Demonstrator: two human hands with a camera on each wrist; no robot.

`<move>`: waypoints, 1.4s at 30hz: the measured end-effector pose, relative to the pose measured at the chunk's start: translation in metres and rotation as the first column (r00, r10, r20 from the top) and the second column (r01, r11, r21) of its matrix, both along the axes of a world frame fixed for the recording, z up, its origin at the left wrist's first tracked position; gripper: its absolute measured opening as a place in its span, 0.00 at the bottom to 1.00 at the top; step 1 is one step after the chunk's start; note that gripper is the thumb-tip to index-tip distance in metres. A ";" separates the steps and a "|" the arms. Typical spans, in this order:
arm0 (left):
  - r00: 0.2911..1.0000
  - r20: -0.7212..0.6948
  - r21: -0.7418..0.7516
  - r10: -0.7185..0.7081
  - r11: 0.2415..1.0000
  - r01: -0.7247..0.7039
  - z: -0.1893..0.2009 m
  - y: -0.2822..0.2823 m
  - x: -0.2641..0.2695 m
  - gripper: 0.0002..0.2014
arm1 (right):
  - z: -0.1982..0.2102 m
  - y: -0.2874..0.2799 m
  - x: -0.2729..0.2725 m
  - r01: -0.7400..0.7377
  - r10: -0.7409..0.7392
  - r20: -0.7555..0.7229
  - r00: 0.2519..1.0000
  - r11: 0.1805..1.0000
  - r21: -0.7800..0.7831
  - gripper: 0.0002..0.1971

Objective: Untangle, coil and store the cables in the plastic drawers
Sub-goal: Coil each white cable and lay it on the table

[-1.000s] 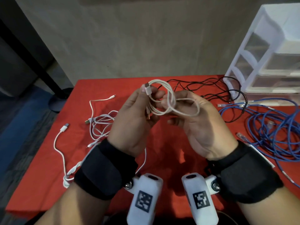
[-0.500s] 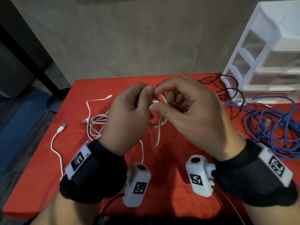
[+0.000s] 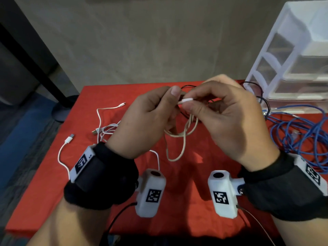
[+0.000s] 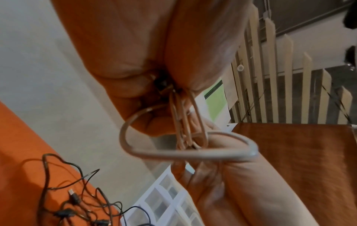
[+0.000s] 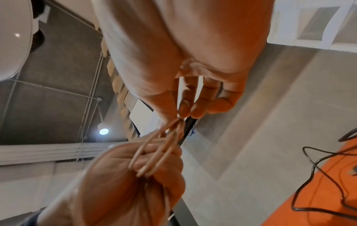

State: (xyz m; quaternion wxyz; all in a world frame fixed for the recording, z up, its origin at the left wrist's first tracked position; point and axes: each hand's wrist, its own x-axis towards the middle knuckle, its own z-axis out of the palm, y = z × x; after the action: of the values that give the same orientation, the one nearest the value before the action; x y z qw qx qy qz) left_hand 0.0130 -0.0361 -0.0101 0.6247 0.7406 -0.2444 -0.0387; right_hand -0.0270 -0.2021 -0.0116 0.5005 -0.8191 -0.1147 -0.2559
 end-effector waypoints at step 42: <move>0.801 -0.589 -0.344 -0.103 0.930 -0.133 -0.004 0.006 0.004 0.12 | -0.013 -0.008 -0.004 0.030 0.067 0.113 0.991 0.722 -0.691 0.12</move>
State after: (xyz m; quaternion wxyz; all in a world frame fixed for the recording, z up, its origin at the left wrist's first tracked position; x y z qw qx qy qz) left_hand 0.0167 -0.0297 -0.0138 0.7974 0.5616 -0.0319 -0.2185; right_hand -0.0313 -0.2102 -0.0247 0.1531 -0.9268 -0.2423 -0.2426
